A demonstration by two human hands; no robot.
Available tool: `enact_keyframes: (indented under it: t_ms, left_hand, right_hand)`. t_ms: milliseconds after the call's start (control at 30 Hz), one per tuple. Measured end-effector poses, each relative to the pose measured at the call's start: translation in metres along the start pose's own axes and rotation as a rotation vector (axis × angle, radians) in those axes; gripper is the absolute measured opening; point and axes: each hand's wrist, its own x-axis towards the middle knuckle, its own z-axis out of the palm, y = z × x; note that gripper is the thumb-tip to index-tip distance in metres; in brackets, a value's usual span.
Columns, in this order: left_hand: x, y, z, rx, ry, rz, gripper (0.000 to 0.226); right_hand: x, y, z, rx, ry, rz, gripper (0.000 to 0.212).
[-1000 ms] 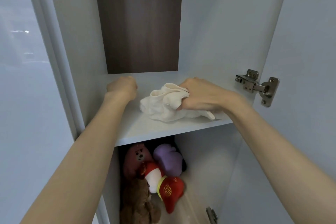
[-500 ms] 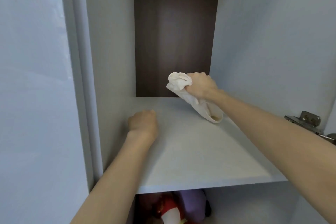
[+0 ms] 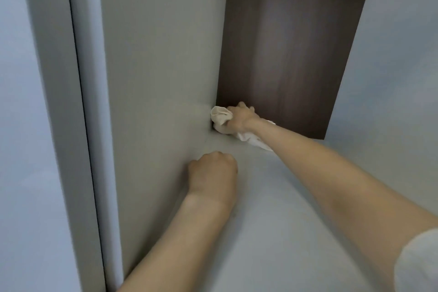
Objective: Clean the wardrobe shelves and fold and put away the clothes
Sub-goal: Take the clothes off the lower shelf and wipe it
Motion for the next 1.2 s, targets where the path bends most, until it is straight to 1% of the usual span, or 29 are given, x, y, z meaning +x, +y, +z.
enact_keyframes:
  t_ms: [33,67,167,267,333,433,533,600,700,767,833,867,900,967,1033,1067,1133,1200]
  left_hand:
    - [0.000,0.000,-0.001,0.001,-0.006,0.001,0.049]
    - [0.000,0.001,-0.001,0.003,-0.014,0.000,0.049]
    - [0.002,0.000,-0.003,0.010,-0.022,-0.011,0.048]
    - [0.000,0.002,-0.006,0.029,-0.023,-0.027,0.046]
    - [-0.004,0.004,-0.011,0.046,-0.023,-0.033,0.046]
    - [-0.013,0.008,-0.019,0.048,0.002,-0.034,0.049]
    - [-0.030,0.012,-0.033,0.074,0.106,-0.016,0.042]
    - [-0.047,0.016,-0.039,0.111,0.135,-0.020,0.037]
    - [-0.075,0.017,-0.043,0.166,0.114,0.015,0.038]
    - [-0.094,0.010,-0.048,0.183,0.090,0.067,0.041]
    - [-0.110,-0.002,-0.052,0.189,0.117,0.145,0.043]
    - [-0.116,-0.010,-0.050,0.208,0.177,0.231,0.044]
    - [-0.120,-0.017,-0.047,0.221,0.285,0.325,0.044]
    - [-0.125,-0.032,-0.047,0.221,0.373,0.470,0.049]
    - [-0.128,-0.041,-0.040,0.289,0.452,0.560,0.043]
    - [-0.128,-0.043,-0.038,0.303,0.489,0.608,0.038]
    - [-0.128,-0.045,-0.037,0.272,0.531,0.695,0.022]
    - [-0.125,-0.043,-0.033,0.239,0.542,0.726,0.015]
  right_hand:
    - [0.005,-0.002,0.007,0.002,-0.075,-0.021,0.025]
    - [0.009,-0.003,0.012,0.000,-0.109,-0.042,0.019]
    - [0.011,-0.001,0.014,-0.014,-0.129,-0.069,0.010]
    - [-0.001,-0.004,0.007,0.036,-0.220,-0.050,0.012]
    - [-0.012,-0.007,0.004,0.076,-0.244,-0.045,0.014]
    - [-0.028,-0.011,0.000,0.108,-0.262,-0.031,0.019]
    - [-0.047,-0.016,-0.003,0.094,-0.265,-0.026,0.032]
    - [-0.061,-0.020,-0.006,0.077,-0.275,-0.035,0.032]
    - [-0.087,-0.026,-0.013,0.088,-0.290,-0.042,0.031]
    - [-0.108,-0.034,-0.019,0.096,-0.297,-0.053,0.029]
    - [-0.127,-0.041,-0.023,0.103,-0.281,-0.056,0.024]
    - [-0.136,-0.046,-0.023,0.115,-0.276,-0.050,0.023]
    - [-0.144,-0.050,-0.022,0.141,-0.272,-0.042,0.021]
    - [-0.157,-0.058,-0.022,0.201,-0.272,-0.012,0.016]
    - [-0.167,-0.063,-0.024,0.220,-0.263,0.011,0.014]
    - [-0.171,-0.065,-0.025,0.221,-0.263,0.024,0.016]
    - [-0.181,-0.063,-0.025,0.224,-0.260,0.043,0.021]
    - [-0.190,-0.059,-0.024,0.215,-0.262,0.013,0.022]
